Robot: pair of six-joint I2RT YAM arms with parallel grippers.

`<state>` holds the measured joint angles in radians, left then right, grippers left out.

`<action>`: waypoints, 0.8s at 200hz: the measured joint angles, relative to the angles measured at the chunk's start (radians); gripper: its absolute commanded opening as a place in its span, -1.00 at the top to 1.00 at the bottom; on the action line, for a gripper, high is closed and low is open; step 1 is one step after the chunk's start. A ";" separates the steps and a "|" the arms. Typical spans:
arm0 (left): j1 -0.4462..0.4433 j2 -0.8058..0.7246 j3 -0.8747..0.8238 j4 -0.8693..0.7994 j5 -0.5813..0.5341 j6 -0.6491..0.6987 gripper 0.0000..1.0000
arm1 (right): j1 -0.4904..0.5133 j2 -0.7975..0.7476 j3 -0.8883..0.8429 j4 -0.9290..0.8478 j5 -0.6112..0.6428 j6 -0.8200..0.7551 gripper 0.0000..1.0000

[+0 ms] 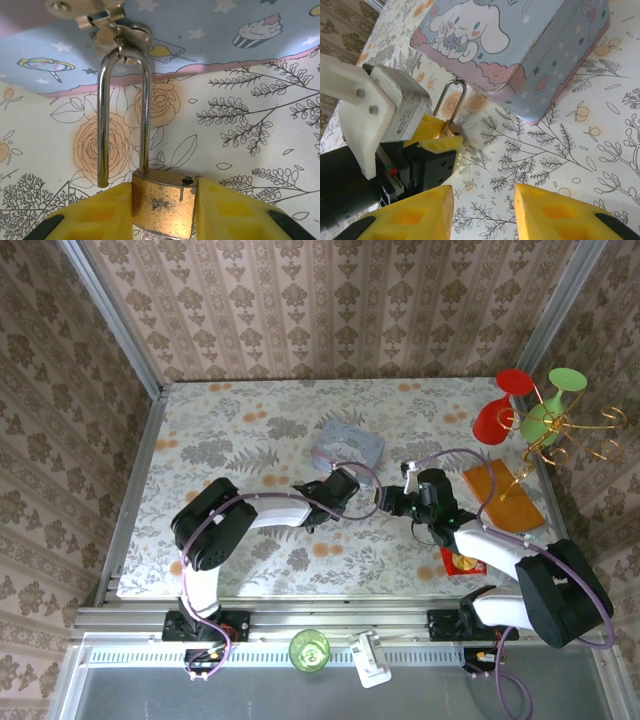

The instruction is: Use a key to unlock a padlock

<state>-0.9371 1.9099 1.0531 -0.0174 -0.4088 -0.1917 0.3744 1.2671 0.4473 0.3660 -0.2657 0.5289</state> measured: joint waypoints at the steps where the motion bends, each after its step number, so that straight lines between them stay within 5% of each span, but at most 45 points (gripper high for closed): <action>1: 0.000 0.000 -0.001 0.002 0.000 0.003 0.51 | 0.000 0.000 0.000 0.000 0.000 0.000 0.26; 160: 0.108 -0.024 -0.131 0.348 0.241 0.692 0.61 | -0.083 0.485 0.432 0.009 0.153 0.108 0.20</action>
<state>-0.8288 1.8862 0.9218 0.3302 -0.1677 0.4999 0.2916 1.7519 0.8791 0.3752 -0.1123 0.6369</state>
